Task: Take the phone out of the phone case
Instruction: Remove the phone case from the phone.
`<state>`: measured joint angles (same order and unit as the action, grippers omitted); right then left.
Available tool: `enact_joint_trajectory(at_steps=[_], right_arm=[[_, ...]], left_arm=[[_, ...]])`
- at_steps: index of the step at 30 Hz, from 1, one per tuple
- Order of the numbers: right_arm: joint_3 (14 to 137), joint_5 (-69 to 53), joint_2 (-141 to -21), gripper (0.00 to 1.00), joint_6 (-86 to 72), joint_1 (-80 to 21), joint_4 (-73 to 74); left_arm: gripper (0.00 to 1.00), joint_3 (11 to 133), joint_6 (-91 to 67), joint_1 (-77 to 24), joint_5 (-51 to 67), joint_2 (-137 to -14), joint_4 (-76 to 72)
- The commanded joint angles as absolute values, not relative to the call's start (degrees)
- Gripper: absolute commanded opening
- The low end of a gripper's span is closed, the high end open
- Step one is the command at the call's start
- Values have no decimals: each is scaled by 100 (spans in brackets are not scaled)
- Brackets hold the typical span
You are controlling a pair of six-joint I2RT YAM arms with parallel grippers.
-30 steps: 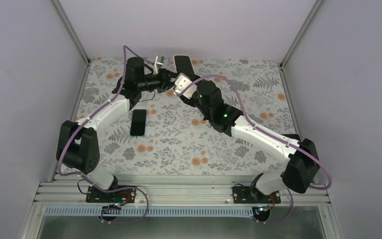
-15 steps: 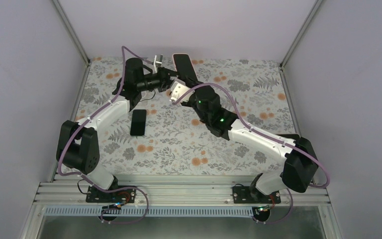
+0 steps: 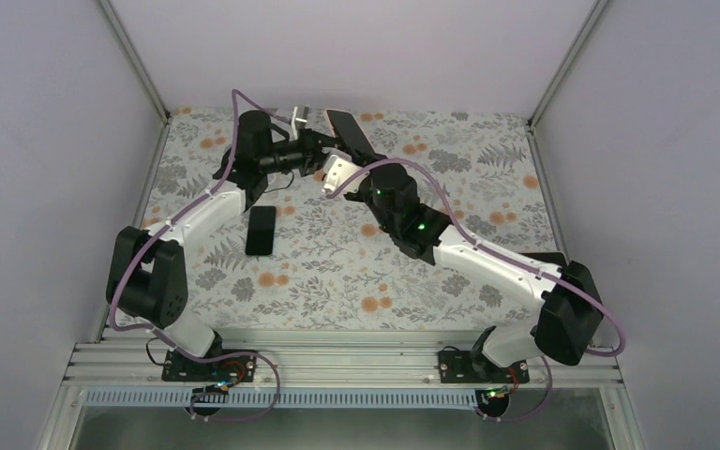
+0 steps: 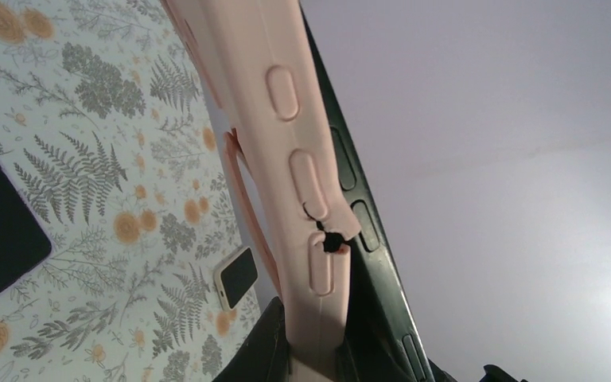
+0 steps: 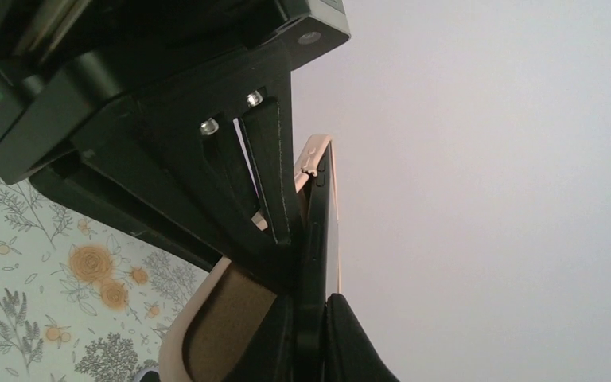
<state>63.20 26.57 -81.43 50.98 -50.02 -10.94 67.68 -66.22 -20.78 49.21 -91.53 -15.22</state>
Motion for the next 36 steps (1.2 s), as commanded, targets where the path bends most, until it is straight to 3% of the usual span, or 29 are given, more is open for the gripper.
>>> enact_joint_trajectory(at_steps=[1, 17, 36], right_arm=[[6785, 2879, -7848, 4, 4433, -4885, -891], [7606, 2246, -7778, 4, 3405, -4670, 238], [7598, 2026, -7565, 4, 3124, -4370, 496]], left_arm=[[2, 6763, -6267, -2048, 5111, -8974, -1556], [2, 6787, -5613, -2021, 4675, -9182, -864], [2, 6855, -4906, -1784, 4357, -9334, -51]])
